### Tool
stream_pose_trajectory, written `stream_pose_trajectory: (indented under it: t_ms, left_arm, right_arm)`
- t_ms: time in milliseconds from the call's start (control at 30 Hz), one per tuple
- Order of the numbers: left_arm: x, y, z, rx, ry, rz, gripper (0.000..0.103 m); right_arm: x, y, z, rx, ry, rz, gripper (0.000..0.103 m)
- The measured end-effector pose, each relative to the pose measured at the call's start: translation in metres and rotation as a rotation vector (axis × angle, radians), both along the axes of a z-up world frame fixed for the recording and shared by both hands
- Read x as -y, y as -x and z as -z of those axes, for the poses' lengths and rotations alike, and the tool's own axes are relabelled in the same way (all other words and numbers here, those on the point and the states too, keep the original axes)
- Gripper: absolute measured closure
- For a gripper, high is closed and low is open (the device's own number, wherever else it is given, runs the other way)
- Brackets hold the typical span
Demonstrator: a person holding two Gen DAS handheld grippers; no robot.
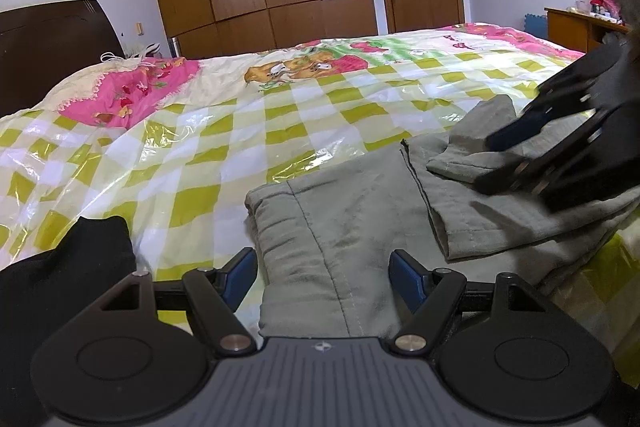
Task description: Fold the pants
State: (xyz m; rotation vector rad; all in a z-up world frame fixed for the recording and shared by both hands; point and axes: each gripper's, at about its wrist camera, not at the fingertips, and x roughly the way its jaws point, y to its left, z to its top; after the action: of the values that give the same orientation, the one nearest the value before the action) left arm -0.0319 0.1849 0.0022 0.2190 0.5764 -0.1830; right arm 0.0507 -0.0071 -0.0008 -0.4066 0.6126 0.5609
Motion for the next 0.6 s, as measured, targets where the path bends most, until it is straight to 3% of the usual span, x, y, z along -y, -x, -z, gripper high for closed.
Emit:
stream_pose_trajectory:
  t_ms: [67,100,133,167,233,367,433,533,600]
  left_arm:
    - [-0.001,0.001,-0.001,0.004,0.001,-0.006,0.018]
    - [-0.002,0.002,-0.001,0.006,0.003,-0.009,0.018]
    - [-0.004,0.002,-0.002,0.006,0.006,-0.012,0.018]
    - [-0.005,0.003,-0.002,0.005,0.008,-0.015,0.018]
    - [-0.007,0.003,-0.002,0.002,0.008,-0.018,0.018]
    - [-0.008,0.003,-0.002,-0.001,0.000,-0.018,0.018]
    - [-0.007,0.004,-0.002,-0.002,-0.006,-0.020,0.018]
    - [-0.006,0.006,-0.002,-0.004,-0.008,-0.025,0.018]
    - [-0.007,0.006,-0.003,-0.003,-0.010,-0.026,0.018]
  right_arm:
    - [-0.010,-0.008,0.012,-0.011,0.049,-0.021,0.063]
    - [-0.015,-0.012,0.017,-0.015,0.079,-0.018,0.071]
    - [-0.017,-0.018,0.020,-0.031,0.091,-0.008,0.094]
    - [-0.015,-0.022,0.020,-0.053,0.076,0.007,0.102]
    - [-0.006,-0.024,0.009,-0.071,-0.003,0.056,0.101]
    - [-0.002,0.005,-0.019,0.049,-0.075,0.017,0.101]
    - [-0.009,0.021,-0.016,0.068,-0.063,-0.058,0.101]
    - [-0.027,0.036,0.013,0.079,0.072,-0.141,0.098]
    - [-0.030,0.038,0.028,0.040,0.112,-0.161,0.097]
